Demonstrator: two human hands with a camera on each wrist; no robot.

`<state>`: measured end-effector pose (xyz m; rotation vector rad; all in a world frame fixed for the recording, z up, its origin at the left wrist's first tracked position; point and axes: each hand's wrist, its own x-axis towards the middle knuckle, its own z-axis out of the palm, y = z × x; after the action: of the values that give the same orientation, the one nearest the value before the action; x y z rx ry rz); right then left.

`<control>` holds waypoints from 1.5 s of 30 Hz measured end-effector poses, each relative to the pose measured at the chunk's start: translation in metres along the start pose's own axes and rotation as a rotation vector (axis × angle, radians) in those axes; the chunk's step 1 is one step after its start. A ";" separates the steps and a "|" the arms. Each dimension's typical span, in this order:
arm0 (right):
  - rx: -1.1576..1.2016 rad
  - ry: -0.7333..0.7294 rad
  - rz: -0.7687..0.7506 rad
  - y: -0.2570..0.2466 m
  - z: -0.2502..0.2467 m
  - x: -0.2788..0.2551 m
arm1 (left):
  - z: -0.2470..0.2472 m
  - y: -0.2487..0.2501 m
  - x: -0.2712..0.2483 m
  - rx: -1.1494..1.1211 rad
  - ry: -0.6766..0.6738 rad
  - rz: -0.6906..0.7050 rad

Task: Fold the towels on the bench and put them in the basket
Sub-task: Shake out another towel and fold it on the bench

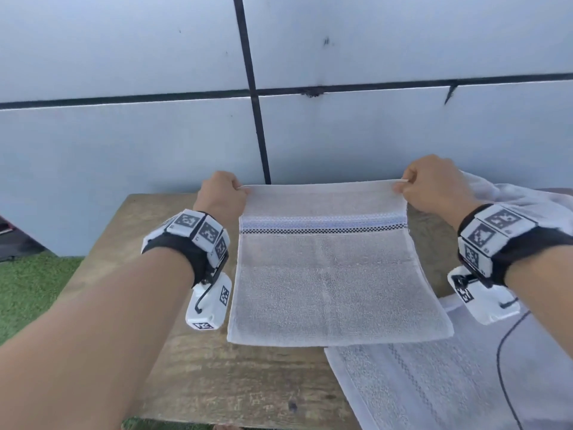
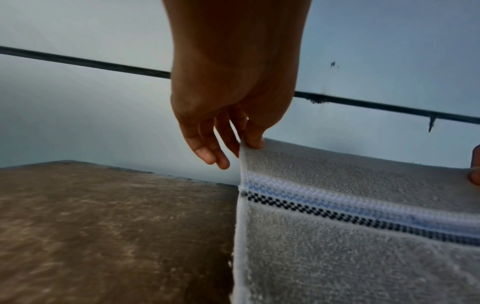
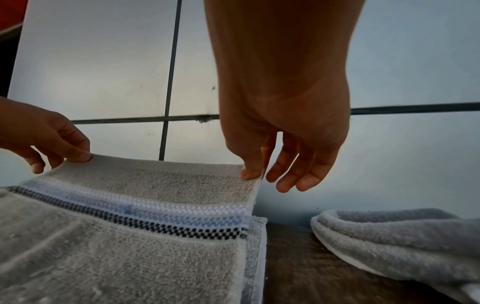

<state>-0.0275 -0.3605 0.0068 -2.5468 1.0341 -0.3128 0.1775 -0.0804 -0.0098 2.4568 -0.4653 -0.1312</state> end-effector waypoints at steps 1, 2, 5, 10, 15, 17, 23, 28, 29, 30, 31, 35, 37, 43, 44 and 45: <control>-0.008 0.001 0.007 -0.001 0.004 0.006 | 0.005 -0.001 0.007 0.005 -0.001 -0.001; -0.024 0.004 0.009 -0.001 0.009 0.012 | 0.010 -0.001 0.013 0.011 -0.003 0.002; -0.113 -0.010 -0.041 -0.002 0.026 0.030 | 0.025 -0.006 0.028 0.033 -0.006 0.006; -0.207 -0.076 -0.086 0.004 0.055 0.049 | 0.050 -0.013 0.042 0.072 -0.016 0.030; -0.206 -0.109 -0.122 0.009 0.062 0.052 | 0.062 -0.021 0.038 0.091 0.018 0.149; -0.193 -0.100 -0.124 0.009 0.061 0.050 | 0.061 -0.020 0.038 0.089 -0.010 0.176; -0.189 -0.110 -0.078 0.006 0.059 0.040 | 0.051 -0.006 0.027 0.149 -0.120 0.193; -0.060 -0.132 -0.113 -0.002 0.041 0.022 | 0.036 -0.007 0.005 0.133 -0.110 0.163; -0.015 -0.107 -0.127 -0.002 0.036 0.015 | 0.031 -0.008 0.000 0.134 -0.110 0.166; 0.030 -0.075 -0.142 -0.002 0.031 0.009 | 0.025 -0.009 -0.005 0.128 -0.105 0.168; 0.076 -0.044 -0.156 -0.002 0.025 0.001 | 0.020 -0.011 -0.009 0.113 -0.099 0.168; 0.233 0.002 -0.210 0.001 -0.003 -0.033 | -0.010 -0.012 -0.031 0.102 -0.092 0.163; 0.247 -0.005 -0.244 0.002 -0.015 -0.051 | -0.025 -0.008 -0.046 0.160 -0.152 0.146; 0.281 -0.033 -0.411 -0.020 -0.040 -0.124 | -0.047 0.016 -0.106 0.296 -0.298 0.190; 0.290 -0.031 -0.443 -0.025 -0.040 -0.138 | -0.045 0.025 -0.122 0.206 -0.285 0.258; 0.297 -0.024 -0.483 -0.030 -0.040 -0.151 | -0.042 0.033 -0.138 0.085 -0.267 0.329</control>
<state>-0.1290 -0.2438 0.0455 -2.4813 0.3166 -0.5179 0.0475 -0.0313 0.0407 2.4154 -1.0012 -0.3091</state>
